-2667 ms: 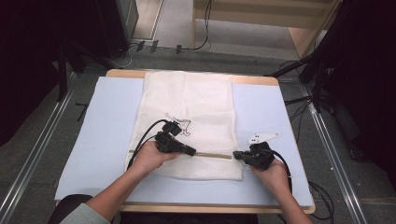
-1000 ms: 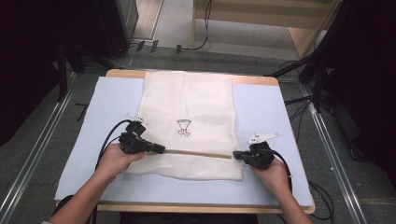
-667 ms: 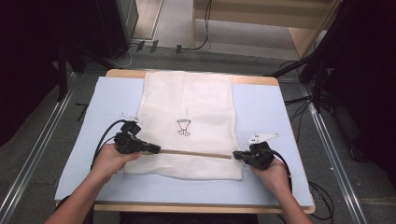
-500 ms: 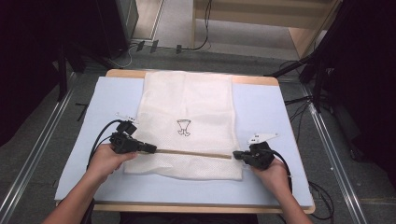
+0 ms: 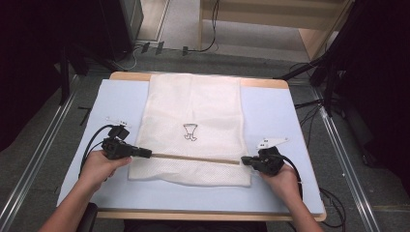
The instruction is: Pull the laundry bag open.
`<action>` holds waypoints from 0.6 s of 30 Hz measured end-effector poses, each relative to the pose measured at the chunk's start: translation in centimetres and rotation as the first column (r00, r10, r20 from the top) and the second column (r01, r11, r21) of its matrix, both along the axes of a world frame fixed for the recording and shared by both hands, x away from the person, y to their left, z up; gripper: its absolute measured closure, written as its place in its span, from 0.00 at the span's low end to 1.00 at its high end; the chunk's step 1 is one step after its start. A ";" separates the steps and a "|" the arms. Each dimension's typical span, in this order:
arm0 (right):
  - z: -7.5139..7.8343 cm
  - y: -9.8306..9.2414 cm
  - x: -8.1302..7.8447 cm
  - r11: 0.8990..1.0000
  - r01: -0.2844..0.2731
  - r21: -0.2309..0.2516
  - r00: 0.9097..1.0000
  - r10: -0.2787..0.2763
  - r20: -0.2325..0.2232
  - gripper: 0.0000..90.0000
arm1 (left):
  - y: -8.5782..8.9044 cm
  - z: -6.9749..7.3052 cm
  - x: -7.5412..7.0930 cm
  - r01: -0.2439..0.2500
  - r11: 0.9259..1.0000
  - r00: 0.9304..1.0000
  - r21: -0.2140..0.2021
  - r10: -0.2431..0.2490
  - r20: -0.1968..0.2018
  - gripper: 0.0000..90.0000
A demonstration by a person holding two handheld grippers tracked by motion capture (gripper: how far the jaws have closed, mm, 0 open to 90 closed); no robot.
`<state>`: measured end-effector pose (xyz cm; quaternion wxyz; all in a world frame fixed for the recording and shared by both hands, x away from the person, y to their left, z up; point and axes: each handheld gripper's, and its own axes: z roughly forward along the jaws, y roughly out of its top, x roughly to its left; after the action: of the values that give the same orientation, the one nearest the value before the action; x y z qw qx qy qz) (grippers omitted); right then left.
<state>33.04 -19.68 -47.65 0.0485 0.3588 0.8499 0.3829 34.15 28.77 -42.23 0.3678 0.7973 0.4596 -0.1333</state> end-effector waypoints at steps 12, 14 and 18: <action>0.0 -0.2 0.1 1.000 -0.012 -0.005 1.000 0.012 0.004 1.00 | 1.6 0.0 -0.3 -0.040 0.999 0.999 0.008 0.040 0.003 0.99; 0.0 -0.2 0.1 1.000 -0.014 -0.002 1.000 0.014 0.000 1.00 | 2.0 0.0 -0.4 -0.057 0.998 0.998 0.003 0.057 0.002 0.99; 0.0 -0.2 0.2 1.000 -0.015 -0.003 1.000 0.015 -0.002 1.00 | 2.7 0.0 -0.6 -0.061 0.998 0.998 0.006 0.061 0.010 0.99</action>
<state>33.21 -19.86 -47.62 0.0454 0.3526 0.8532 0.3817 33.57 31.48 -42.27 0.3714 0.7847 0.4823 -0.1166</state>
